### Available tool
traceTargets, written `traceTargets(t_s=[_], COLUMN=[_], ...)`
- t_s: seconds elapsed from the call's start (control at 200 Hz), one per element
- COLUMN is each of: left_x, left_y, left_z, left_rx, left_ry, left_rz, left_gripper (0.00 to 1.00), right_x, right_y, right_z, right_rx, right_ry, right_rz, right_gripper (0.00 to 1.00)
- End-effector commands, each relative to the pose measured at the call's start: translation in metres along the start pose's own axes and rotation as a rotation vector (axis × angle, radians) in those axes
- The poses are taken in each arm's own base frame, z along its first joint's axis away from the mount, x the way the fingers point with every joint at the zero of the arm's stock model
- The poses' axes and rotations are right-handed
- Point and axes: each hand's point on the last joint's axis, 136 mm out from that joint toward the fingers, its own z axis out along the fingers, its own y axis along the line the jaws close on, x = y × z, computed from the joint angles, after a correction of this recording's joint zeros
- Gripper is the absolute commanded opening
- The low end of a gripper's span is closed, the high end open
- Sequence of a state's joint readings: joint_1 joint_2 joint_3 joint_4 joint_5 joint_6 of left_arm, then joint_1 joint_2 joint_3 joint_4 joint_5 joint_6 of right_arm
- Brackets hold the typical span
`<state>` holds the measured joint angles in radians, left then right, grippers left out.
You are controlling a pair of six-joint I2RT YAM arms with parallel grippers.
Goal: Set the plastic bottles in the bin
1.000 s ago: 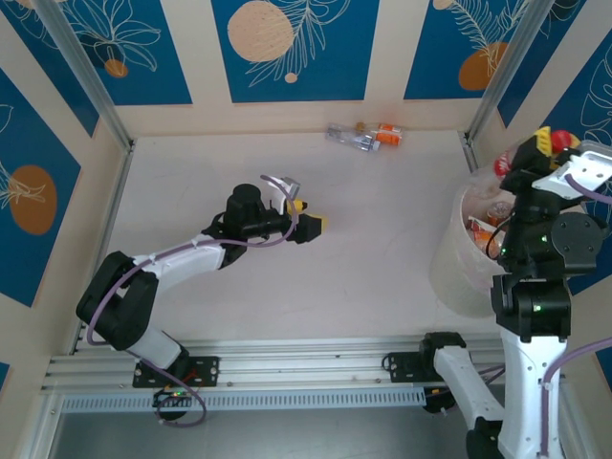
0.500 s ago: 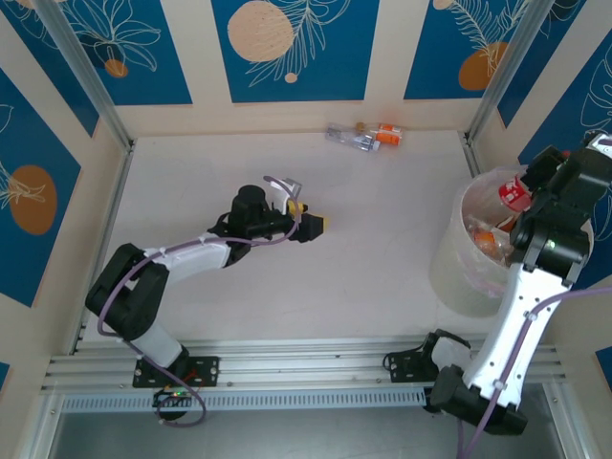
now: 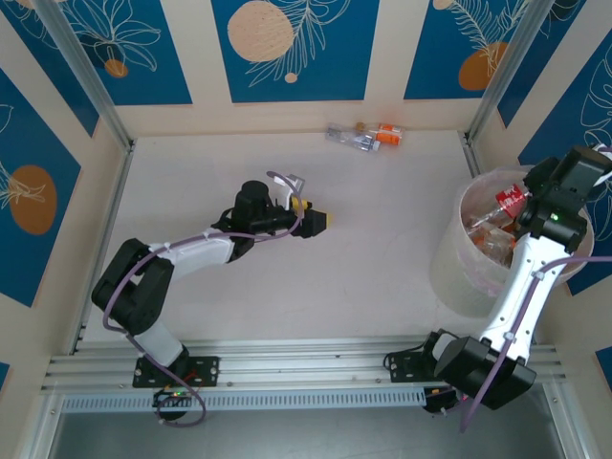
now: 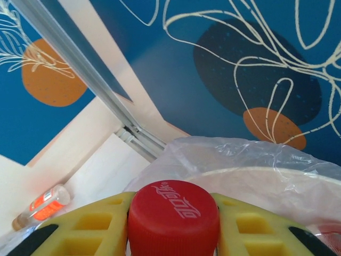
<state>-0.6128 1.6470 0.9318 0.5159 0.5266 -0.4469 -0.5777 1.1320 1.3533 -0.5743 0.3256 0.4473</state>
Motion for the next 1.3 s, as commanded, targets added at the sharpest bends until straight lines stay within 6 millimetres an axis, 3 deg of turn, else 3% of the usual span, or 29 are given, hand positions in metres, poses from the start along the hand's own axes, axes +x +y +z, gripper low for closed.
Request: traceTargets(t_s=[0.0, 0.08, 0.145, 0.38, 0.42, 0.565, 0.79, 0.89, 1.065, 1.295], left_x=[-0.008, -0.007, -0.008, -0.006, -0.006, -0.006, -0.010, -0.012, -0.015, -0.016], left_y=[-0.002, -0.001, 0.000, 0.002, 0.002, 0.003, 0.008, 0.012, 0.018, 0.021], left_z=[0.003, 0.004, 0.004, 0.007, 0.008, 0.008, 0.008, 0.007, 0.005, 0.001], left_rx=[0.024, 0.026, 0.024, 0.026, 0.028, 0.026, -0.009, -0.028, -0.058, -0.083], left_ry=[-0.012, -0.007, -0.007, -0.003, -0.003, -0.003, -0.002, -0.004, -0.014, -0.020], left_rz=[0.001, -0.003, -0.004, -0.031, -0.034, -0.040, -0.044, -0.046, -0.051, -0.059], left_gripper=[1.00, 1.00, 1.00, 1.00, 1.00, 1.00, 1.00, 1.00, 1.00, 1.00], right_x=[0.053, 0.053, 0.045, 0.014, 0.014, 0.036, 0.085, 0.094, 0.082, 0.050], right_y=[-0.042, -0.055, -0.055, -0.014, -0.007, 0.004, 0.001, 0.016, 0.042, 0.039], right_z=[0.013, 0.008, 0.001, -0.045, -0.053, -0.069, -0.052, -0.046, -0.048, -0.076], right_rx=[0.178, 0.251, 0.255, 0.061, 0.019, -0.061, -0.082, -0.160, -0.302, -0.282], right_ry=[0.172, 0.158, 0.121, 0.037, 0.041, 0.113, 0.254, 0.312, 0.282, 0.118], right_rz=[-0.069, -0.070, -0.072, -0.044, -0.034, 0.022, 0.080, 0.109, 0.165, 0.158], right_gripper=[0.35, 0.49, 0.57, 0.90, 1.00, 0.99, 0.99, 0.99, 0.99, 0.99])
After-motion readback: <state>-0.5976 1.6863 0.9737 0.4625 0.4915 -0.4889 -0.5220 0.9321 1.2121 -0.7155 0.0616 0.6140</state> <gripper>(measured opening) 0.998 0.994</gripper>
